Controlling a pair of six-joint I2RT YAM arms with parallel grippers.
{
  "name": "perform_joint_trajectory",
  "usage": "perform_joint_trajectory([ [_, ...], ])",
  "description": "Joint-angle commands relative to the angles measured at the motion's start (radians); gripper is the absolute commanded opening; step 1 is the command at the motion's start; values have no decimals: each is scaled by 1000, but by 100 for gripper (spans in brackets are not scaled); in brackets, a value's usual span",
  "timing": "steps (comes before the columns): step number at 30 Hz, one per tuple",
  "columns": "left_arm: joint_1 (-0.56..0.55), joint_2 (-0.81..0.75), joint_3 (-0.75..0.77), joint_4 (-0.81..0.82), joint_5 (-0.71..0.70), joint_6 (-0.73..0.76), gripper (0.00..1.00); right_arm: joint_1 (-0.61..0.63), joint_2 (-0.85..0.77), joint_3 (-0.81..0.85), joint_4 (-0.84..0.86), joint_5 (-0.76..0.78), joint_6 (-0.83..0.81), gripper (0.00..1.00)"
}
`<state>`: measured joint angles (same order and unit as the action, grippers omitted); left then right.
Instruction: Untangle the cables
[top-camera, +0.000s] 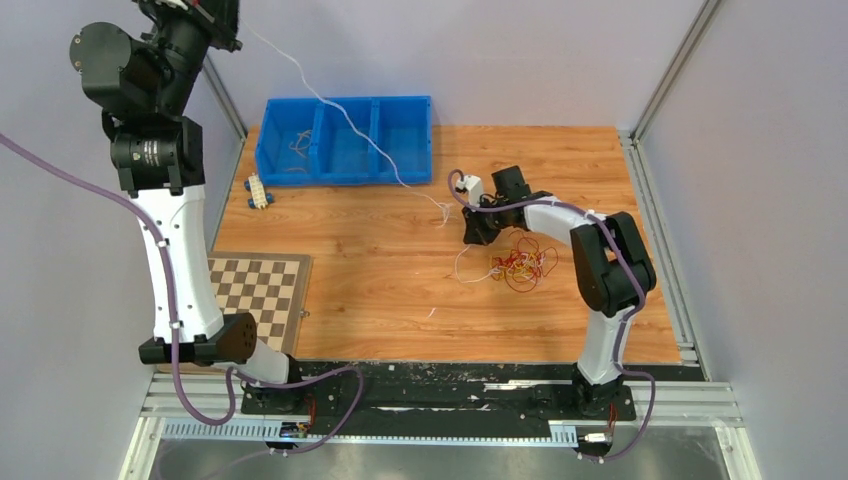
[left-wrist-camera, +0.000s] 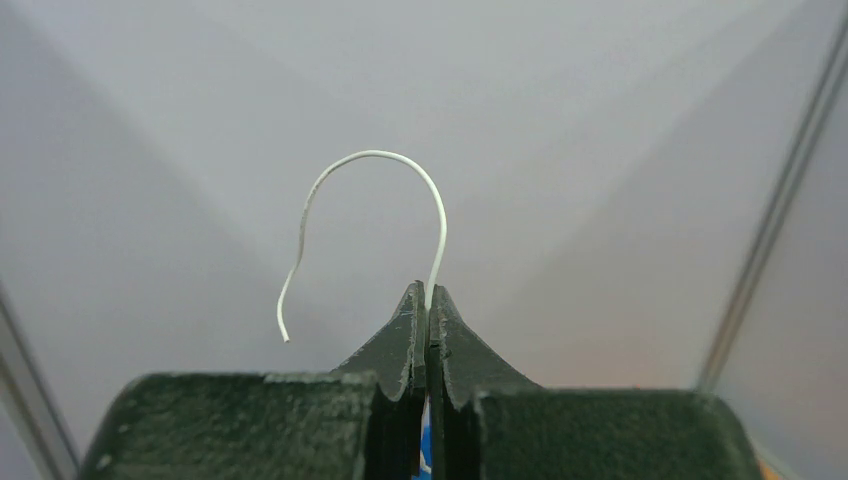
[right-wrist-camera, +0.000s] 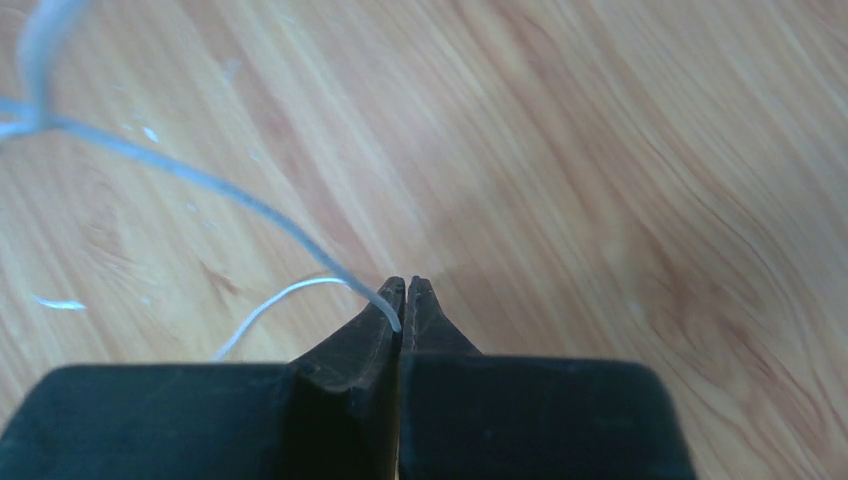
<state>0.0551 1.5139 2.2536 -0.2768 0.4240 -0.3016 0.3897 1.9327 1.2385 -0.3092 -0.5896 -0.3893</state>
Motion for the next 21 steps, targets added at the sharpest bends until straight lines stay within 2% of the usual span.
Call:
perform_joint_trajectory([
  [1, 4, 17, 54, 130, -260, 115, 0, -70, -38, -8, -128, 110, -93, 0],
  [4, 4, 36, 89, 148, -362, 154, 0, -123, -28, -11, -173, 136, -115, 0],
  [7, 5, 61, 104, 150, -383, 179, 0, -141, -21, -22, -200, 159, -142, 0],
  [16, 6, 108, 98, 211, -273, 142, 0, -151, -19, -22, -235, 109, -147, 0],
  [21, 5, 124, 52, 310, -252, 200, 0, -150, -12, 0, -258, 72, -140, 0],
])
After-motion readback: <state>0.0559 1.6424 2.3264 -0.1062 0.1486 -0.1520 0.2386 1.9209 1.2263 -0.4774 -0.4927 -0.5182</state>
